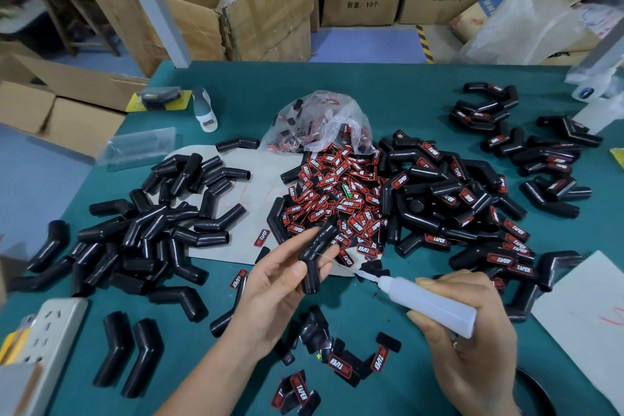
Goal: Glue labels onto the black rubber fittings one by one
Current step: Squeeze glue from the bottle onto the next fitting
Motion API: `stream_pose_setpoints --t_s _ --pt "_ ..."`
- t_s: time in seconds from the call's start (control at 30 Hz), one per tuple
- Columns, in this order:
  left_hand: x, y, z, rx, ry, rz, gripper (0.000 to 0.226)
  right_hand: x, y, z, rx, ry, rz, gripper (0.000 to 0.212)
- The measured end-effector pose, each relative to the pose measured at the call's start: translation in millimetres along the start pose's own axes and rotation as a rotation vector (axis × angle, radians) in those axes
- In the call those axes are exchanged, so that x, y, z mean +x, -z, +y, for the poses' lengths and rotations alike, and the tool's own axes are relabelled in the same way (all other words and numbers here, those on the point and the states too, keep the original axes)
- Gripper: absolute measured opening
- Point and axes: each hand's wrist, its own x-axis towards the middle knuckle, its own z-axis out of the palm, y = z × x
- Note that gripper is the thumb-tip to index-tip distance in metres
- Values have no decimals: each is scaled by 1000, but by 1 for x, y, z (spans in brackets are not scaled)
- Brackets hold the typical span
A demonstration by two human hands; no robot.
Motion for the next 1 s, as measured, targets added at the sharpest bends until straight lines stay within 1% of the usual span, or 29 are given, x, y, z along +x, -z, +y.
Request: stream_pose_setpoints --t_s 0.23,0.57,0.73,0.87,1.0 --pt "0 3 -2 0 -5 -19 54 -1 1 2 -10 -14 35 29" --pt "0 4 -2 -5 0 -13 54 0 1 -1 -8 -11 18 29" --pt "0 3 -1 3 1 -16 53 0 0 -2 13 8 -4 21" --pt "0 2 -1 -4 -1 -11 54 0 0 -1 8 -6 7 28" --pt "0 2 0 0 1 -8 54 0 0 -2 1 -13 7 29"
